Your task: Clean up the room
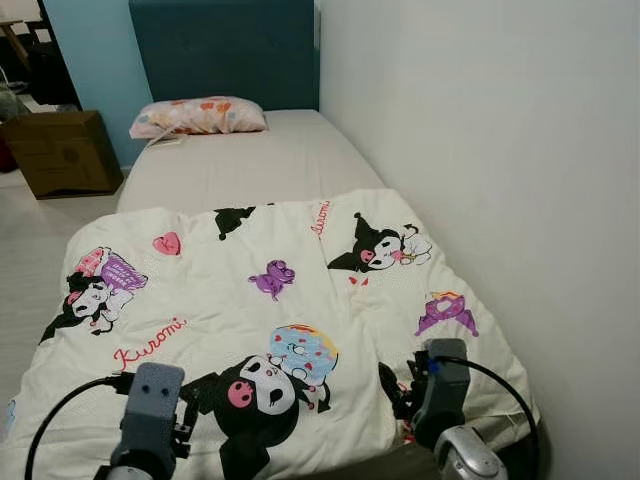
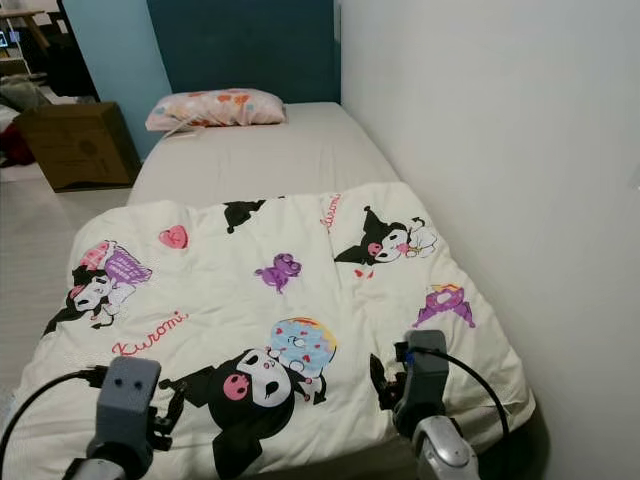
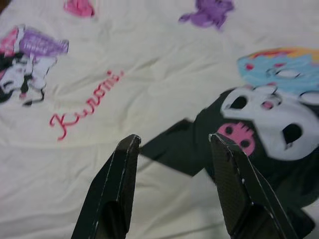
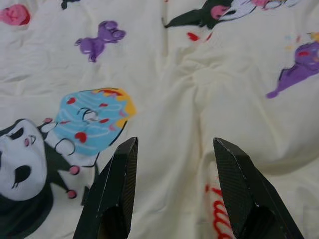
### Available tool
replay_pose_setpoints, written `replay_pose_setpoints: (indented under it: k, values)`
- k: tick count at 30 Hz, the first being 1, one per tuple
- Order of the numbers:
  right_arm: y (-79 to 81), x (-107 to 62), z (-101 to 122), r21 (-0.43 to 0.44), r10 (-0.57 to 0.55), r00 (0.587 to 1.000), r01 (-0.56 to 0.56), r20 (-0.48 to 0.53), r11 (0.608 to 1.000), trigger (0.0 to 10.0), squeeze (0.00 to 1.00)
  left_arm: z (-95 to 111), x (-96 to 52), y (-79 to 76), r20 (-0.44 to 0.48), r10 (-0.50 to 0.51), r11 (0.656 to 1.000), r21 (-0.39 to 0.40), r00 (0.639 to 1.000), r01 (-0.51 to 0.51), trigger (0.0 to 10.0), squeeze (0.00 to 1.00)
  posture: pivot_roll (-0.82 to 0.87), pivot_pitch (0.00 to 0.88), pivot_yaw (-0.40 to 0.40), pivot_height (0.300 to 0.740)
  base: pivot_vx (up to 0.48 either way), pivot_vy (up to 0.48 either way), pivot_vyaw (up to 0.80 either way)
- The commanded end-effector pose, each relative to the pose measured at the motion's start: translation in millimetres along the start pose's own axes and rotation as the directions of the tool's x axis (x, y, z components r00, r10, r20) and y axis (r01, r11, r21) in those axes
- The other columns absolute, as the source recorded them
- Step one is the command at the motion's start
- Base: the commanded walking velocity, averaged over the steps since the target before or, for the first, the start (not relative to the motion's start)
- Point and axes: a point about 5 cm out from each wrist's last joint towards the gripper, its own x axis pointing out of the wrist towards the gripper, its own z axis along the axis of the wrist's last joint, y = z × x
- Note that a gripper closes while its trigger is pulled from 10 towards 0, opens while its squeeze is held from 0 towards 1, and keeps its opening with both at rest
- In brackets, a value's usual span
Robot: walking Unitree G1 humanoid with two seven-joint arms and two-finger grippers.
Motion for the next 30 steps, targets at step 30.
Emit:
replay_pose_setpoints:
  k: [30]
  values:
    - [-1.6,-4.4,-19.1,0.026,0.043,0.999,-0.043,-0.022,0.999,10.0,0.0,-9.6,-1.8,-8.3,0.025,0.008,0.999,-0.043,1.0,-0.007,10.0,0.0,-0.08,0.131,-0.002,0.654,0.0,0.0,0.0]
